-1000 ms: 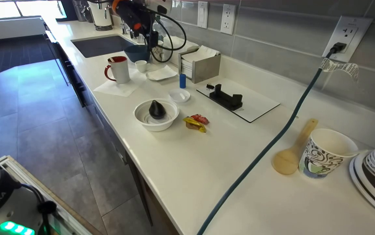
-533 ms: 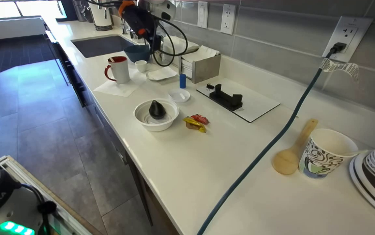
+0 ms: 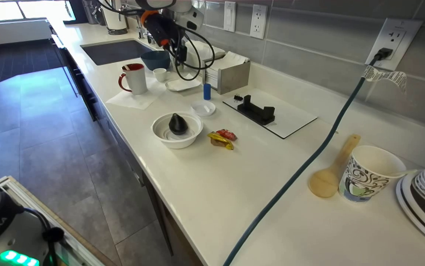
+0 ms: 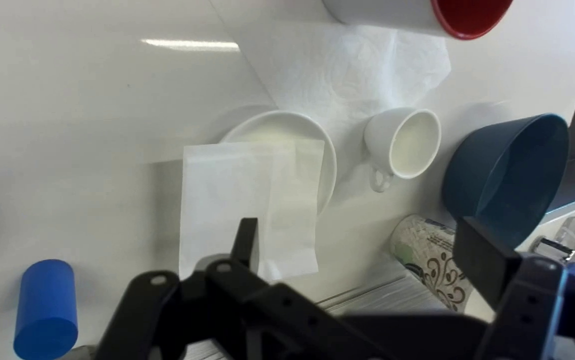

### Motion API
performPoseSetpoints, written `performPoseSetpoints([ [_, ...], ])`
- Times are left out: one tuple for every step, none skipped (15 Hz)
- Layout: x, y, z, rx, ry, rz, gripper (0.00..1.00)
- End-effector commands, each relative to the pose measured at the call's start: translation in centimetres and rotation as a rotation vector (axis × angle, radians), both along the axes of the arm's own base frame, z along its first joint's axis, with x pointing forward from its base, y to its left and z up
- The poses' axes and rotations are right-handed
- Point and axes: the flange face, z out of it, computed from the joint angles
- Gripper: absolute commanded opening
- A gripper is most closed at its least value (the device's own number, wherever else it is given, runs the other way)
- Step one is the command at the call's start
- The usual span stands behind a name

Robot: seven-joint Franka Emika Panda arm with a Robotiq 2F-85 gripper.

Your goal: Shift a serviette to the right

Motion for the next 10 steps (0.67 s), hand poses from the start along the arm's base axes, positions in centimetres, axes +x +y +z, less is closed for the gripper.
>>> performPoseSetpoints([
  [3.1,0.2,-4.0,-0.013,0.015,-0.054,1.00],
  [3.6,0.0,-4.9,-0.016,0.022,-0.068,1.00],
  [4.0,-0.2,-5.8,-0.015,0.030,-0.076,1.00],
  [4.4,-0.4,-6.7,-0.017,0.039,-0.086,1.00],
  [4.7,-0.6,-7.4,-0.020,0.047,-0.099,1.00],
  [5.0,-0.8,-8.1,-0.022,0.058,-0.109,1.00],
  [5.3,-1.1,-8.7,-0.022,0.067,-0.119,1.00],
  [5.6,-1.2,-9.1,-0.021,0.076,-0.130,1.00],
  [5.8,-1.3,-9.4,-0.023,0.081,-0.137,1.00],
  [6.0,-1.4,-9.7,-0.027,0.088,-0.143,0.98],
])
